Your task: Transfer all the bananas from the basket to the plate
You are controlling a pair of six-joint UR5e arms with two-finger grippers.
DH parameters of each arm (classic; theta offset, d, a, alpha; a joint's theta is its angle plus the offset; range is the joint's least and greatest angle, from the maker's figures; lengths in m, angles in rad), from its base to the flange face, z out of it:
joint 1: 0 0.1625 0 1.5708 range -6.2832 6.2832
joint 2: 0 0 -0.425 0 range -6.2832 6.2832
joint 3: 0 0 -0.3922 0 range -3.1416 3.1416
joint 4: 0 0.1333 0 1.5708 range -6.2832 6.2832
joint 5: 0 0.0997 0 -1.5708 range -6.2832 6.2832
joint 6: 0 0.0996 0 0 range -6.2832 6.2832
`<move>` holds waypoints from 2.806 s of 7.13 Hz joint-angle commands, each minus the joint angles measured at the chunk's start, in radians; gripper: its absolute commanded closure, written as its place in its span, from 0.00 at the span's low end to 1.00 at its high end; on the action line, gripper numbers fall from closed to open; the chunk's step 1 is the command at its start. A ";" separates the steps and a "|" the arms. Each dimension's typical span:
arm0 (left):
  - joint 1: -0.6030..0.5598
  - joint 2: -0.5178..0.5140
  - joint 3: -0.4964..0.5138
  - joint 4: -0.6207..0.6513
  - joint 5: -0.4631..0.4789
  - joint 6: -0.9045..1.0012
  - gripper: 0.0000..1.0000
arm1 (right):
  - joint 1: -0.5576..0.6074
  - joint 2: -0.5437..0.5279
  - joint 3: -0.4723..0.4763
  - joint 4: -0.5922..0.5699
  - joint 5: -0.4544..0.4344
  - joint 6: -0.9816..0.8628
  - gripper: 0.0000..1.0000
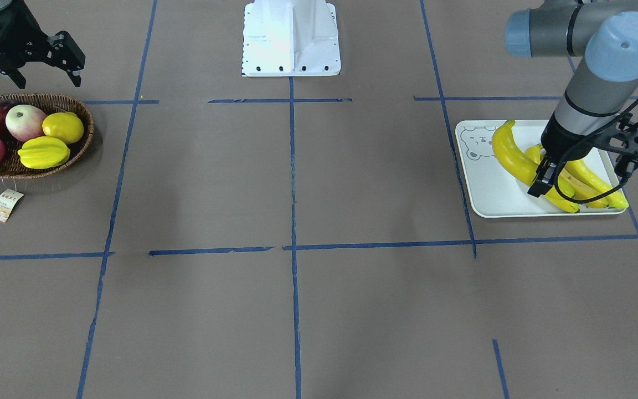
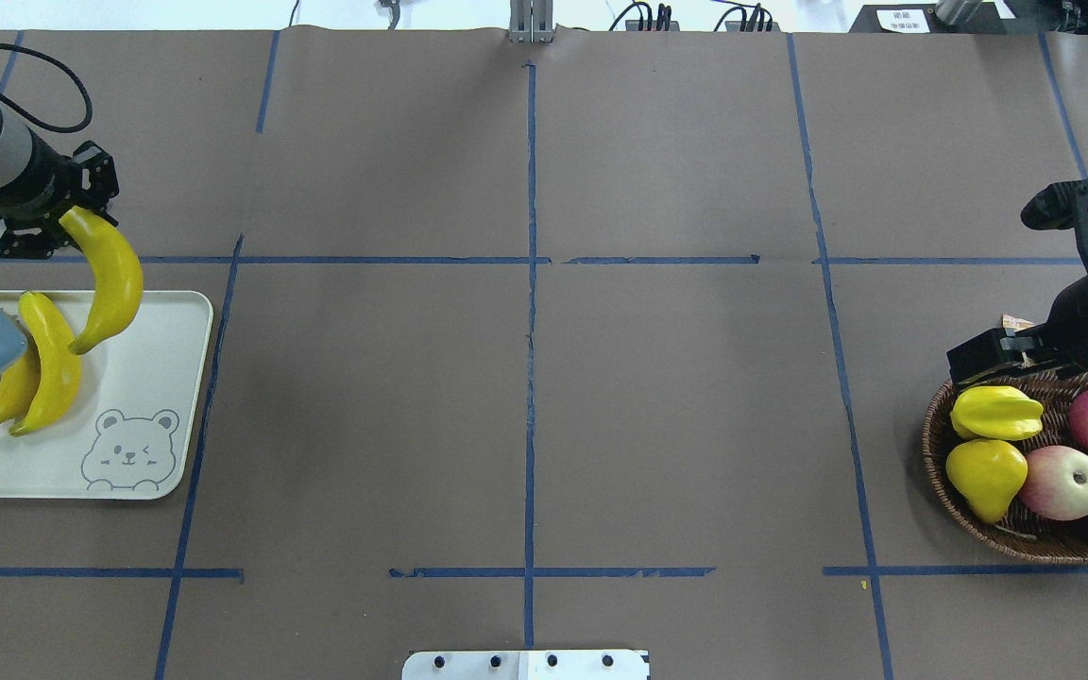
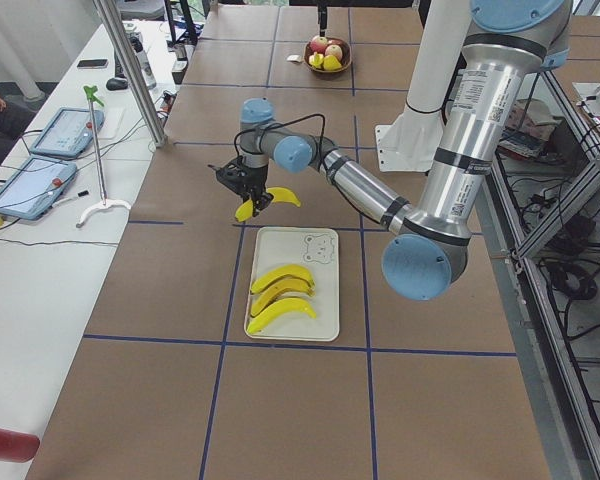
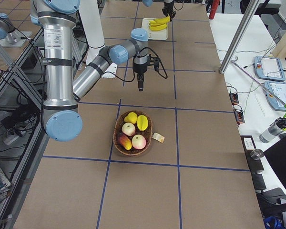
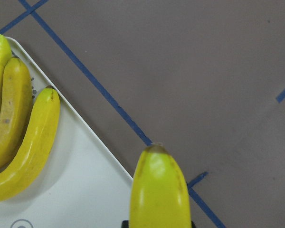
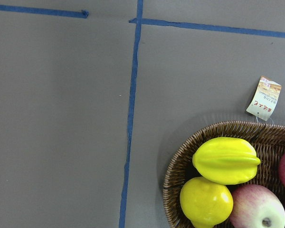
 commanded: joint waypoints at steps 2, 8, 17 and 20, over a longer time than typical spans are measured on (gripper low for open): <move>0.008 0.096 0.168 -0.320 -0.001 -0.099 0.98 | 0.000 0.000 0.000 0.000 0.000 0.004 0.00; 0.028 0.141 0.254 -0.495 -0.001 -0.268 0.49 | -0.001 0.001 0.000 0.002 0.000 0.005 0.00; 0.008 0.260 0.139 -0.539 -0.143 0.176 0.00 | -0.001 0.001 -0.004 0.000 0.000 0.005 0.00; -0.125 0.397 0.085 -0.529 -0.175 0.825 0.00 | 0.024 -0.005 -0.014 -0.002 0.000 -0.027 0.00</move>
